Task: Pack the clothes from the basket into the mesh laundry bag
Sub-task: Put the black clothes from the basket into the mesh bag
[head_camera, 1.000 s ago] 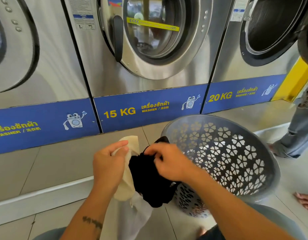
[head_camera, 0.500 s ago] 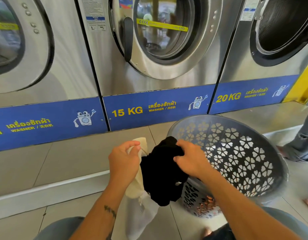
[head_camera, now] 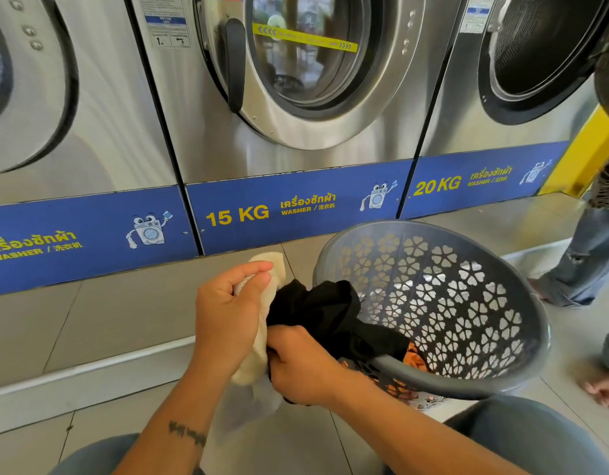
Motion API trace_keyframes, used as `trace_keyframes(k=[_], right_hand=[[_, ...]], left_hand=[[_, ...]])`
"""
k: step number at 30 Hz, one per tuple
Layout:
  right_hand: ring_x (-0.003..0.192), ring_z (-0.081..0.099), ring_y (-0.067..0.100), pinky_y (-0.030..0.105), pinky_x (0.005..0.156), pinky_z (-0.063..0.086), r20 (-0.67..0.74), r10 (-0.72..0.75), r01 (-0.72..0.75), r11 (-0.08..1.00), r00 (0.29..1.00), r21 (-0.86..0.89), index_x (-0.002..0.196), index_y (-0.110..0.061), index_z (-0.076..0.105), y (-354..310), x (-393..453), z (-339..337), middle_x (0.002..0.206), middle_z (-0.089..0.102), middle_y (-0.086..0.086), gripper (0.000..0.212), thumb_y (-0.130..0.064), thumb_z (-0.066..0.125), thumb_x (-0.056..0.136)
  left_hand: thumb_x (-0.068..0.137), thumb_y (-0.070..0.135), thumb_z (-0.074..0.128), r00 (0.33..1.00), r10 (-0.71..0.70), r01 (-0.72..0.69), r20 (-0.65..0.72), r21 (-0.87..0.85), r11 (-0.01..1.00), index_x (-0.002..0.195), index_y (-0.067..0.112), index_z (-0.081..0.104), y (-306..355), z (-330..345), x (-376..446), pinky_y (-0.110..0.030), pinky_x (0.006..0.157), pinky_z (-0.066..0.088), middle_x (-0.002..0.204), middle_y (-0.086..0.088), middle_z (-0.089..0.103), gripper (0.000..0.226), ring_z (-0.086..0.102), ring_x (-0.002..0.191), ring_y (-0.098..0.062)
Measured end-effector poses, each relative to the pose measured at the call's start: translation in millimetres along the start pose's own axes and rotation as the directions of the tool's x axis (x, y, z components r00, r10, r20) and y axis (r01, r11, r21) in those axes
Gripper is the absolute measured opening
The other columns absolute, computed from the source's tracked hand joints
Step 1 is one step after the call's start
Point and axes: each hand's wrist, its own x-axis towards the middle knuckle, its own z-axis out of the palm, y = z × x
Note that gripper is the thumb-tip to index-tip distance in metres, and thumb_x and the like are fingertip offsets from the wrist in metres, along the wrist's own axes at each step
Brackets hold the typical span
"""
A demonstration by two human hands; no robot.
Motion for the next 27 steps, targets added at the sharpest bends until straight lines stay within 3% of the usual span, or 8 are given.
trace_keyframes(k=[5,9,11,13,16,18,22,27], right_hand=[[0.099,0.066,0.027,0.038,0.089,0.057,0.101,0.018,-0.010,0.997,0.995,-0.079,0.108,-0.013,0.068,2,11,-16,0.107,0.073,0.009,0.032,0.000,0.049,0.086],[0.104,0.066,0.015,0.033,0.098,0.053,-0.201,0.016,-0.017,1.000,0.979,-0.003,0.111,-0.016,0.072,6,2,-58,0.109,0.073,0.001,0.040,0.005,0.050,0.084],[0.118,0.055,0.019,0.036,0.108,0.043,-0.320,0.079,-0.123,0.985,0.944,-0.117,0.123,-0.022,0.065,23,-3,-79,0.124,0.061,0.001,0.042,-0.008,0.065,0.084],[0.135,0.039,0.027,0.042,0.114,0.035,-0.228,0.320,-0.352,0.929,0.920,-0.118,0.145,-0.035,0.042,39,-11,-94,0.146,0.041,0.003,0.073,-0.034,0.076,0.080],[0.122,0.056,0.017,0.036,0.105,0.047,0.108,0.541,-0.540,0.760,0.834,0.362,0.142,-0.036,0.041,53,-17,-90,0.140,0.053,-0.005,0.070,-0.033,0.077,0.082],[0.111,0.063,0.018,0.040,0.099,0.053,0.042,0.533,-0.515,0.791,0.845,0.330,0.134,-0.033,0.053,61,-14,-80,0.127,0.065,-0.002,0.065,-0.026,0.077,0.074],[0.096,0.065,0.028,0.043,0.083,0.056,-0.281,0.331,-0.375,0.919,0.901,-0.121,0.113,-0.029,0.063,43,-8,-76,0.102,0.070,0.001,0.046,-0.023,0.059,0.068],[0.110,0.062,0.030,0.044,0.092,0.052,-0.290,0.046,-0.112,0.971,0.956,-0.213,0.129,-0.021,0.057,2,-11,-47,0.119,0.068,0.006,0.051,-0.021,0.055,0.078]], left_hand=[[0.089,0.013,0.066,0.999,-0.018,0.018,-0.032,-0.027,0.999,0.092,0.029,0.077,-2,0,4,0.001,0.071,0.042,0.095,0.021,0.071,0.020,0.061,0.089,0.014],[0.089,0.017,0.065,0.994,-0.070,0.068,-0.081,-0.025,0.997,0.096,0.029,0.076,-3,-2,12,-0.008,0.077,0.043,0.100,0.021,0.069,0.018,0.060,0.094,0.007],[0.089,0.018,0.065,0.994,-0.085,0.084,-0.074,-0.018,0.996,0.095,0.030,0.076,-3,2,12,-0.013,0.078,0.043,0.100,0.023,0.067,0.018,0.059,0.095,0.005],[0.089,0.018,0.064,0.993,-0.102,0.102,-0.058,-0.010,0.995,0.094,0.031,0.076,-4,6,10,-0.014,0.079,0.042,0.099,0.023,0.067,0.019,0.058,0.094,0.006],[0.089,0.018,0.064,0.991,-0.127,0.128,-0.036,0.034,0.991,0.095,0.032,0.076,-7,10,7,-0.019,0.083,0.043,0.100,0.018,0.068,0.019,0.060,0.095,0.001],[0.090,0.019,0.064,0.990,-0.141,0.141,-0.011,0.070,0.987,0.099,0.031,0.076,-10,10,5,-0.022,0.086,0.044,0.101,0.014,0.068,0.020,0.060,0.097,-0.004],[0.090,0.018,0.063,0.988,-0.149,0.143,0.046,0.112,0.983,0.106,0.031,0.075,-15,12,-1,-0.023,0.090,0.046,0.103,0.014,0.068,0.023,0.061,0.103,-0.007],[0.091,0.017,0.063,0.989,-0.142,0.140,0.035,0.042,0.989,0.107,0.030,0.075,-12,9,-4,-0.031,0.096,0.051,0.108,0.012,0.071,0.024,0.064,0.104,-0.006]])
